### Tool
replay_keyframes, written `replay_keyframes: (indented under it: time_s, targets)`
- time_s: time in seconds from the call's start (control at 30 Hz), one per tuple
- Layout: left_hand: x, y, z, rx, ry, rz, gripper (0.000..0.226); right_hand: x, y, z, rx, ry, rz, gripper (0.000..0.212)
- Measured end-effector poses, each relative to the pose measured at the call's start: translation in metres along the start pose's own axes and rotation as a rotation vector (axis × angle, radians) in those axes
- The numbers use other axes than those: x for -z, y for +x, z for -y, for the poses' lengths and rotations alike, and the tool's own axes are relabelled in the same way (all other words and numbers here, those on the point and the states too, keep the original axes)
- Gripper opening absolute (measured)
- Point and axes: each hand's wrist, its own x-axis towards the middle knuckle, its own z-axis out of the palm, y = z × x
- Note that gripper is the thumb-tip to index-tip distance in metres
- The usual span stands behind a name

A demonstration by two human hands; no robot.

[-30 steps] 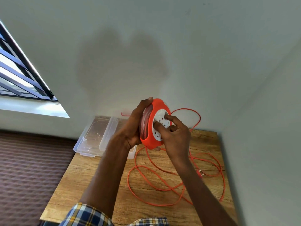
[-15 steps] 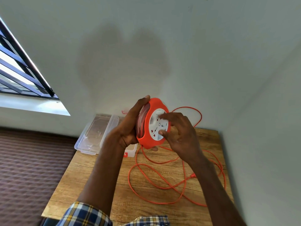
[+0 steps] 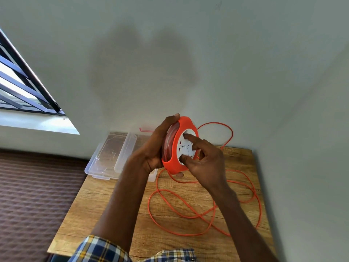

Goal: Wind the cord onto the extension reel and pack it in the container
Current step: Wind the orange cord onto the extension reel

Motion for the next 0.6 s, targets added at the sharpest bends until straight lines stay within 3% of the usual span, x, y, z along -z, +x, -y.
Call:
replay_keyframes:
  time_s: [0.13,0.23,0.37,0.47,0.6]
  targets:
    - [-0.001,0.002,0.002,-0.071,-0.103,-0.008,0.066,-0.004,0.0,-0.003,-0.013,0.138,0.026,0.067]
    - [-0.004,0.005,-0.002,-0.167,-0.269,-0.054,0.076,-0.006,-0.004,-0.005,-0.043,0.233,-0.089,0.065]
    - [-0.003,0.007,-0.005,-0.251,-0.458,-0.12,0.087,-0.009,-0.004,-0.004,-0.05,0.181,0.017,0.053]
    - [-0.001,0.009,-0.002,-0.278,-0.503,-0.124,0.084,-0.012,-0.002,-0.004,-0.044,0.058,0.055,0.044]
    - [0.001,0.011,0.0,-0.294,-0.536,-0.141,0.087,-0.014,-0.003,-0.007,-0.026,0.105,0.061,0.01]
